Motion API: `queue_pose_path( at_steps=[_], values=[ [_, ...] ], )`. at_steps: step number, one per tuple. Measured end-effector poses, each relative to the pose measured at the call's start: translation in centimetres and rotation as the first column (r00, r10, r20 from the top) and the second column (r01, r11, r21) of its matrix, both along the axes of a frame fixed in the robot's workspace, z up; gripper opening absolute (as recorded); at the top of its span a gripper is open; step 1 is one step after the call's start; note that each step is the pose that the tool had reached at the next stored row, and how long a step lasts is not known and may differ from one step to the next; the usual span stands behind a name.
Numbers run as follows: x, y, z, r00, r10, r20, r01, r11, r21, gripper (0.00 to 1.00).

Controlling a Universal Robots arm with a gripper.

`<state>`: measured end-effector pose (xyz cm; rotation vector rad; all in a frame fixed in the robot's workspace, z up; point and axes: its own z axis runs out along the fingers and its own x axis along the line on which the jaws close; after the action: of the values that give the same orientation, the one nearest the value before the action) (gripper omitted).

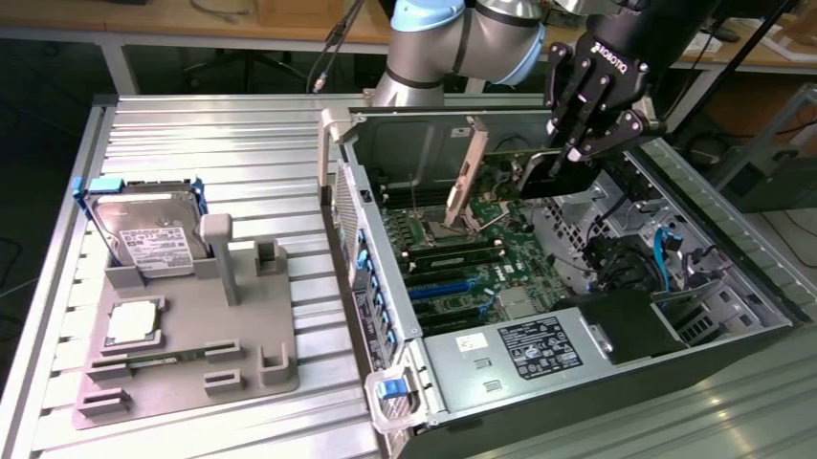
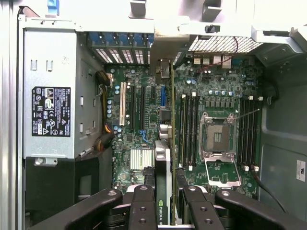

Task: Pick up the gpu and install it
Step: 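Insert the gpu into the slot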

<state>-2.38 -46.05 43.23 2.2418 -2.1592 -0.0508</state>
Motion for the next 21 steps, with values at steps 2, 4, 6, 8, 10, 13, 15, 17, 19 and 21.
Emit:
queue_pose_path(
  at_steps=[2, 4, 6, 8, 10, 13, 15, 17, 19, 21],
  values=[
    [0.0, 0.0, -0.02, 1.0, 0.0, 0.0, 0.0, 1.0, 0.0, 0.27],
    [0.0, 0.0, -0.06, 1.0, 0.0, 0.0, 0.0, 1.0, 0.0, 0.27],
    [0.0, 0.0, -0.1, 1.0, 0.0, 0.0, 0.0, 1.0, 0.0001, 0.27],
    [0.0, 0.0, -0.12, 1.0, 0.001, 0.0, -0.001, 1.0, 0.0001, 0.27],
    [0.0, 0.0, -0.14, 1.0, 0.002, 0.0, -0.002, 1.0, 0.0001, 0.27],
    [0.0, 0.0, -0.18, 1.0, 0.003, 0.0, -0.003, 1.0, 0.0001, 0.27],
    [0.0, 0.0, -0.22, 1.0, 0.005, 0.0, -0.005, 1.0, 0.0, 0.27],
    [0.0, 0.0, -0.27, 1.0, 0.006, 0.0, -0.006, 1.0, 0.0, 0.27],
    [0.0, 0.0, -0.32, 1.0, 0.007, 0.0, -0.007, 1.0, 0.0, 0.27],
    [0.0, 0.0, -0.38, 1.0, 0.009, 0.0, -0.009, 1.0, 0.0, 0.27]
  ],
)
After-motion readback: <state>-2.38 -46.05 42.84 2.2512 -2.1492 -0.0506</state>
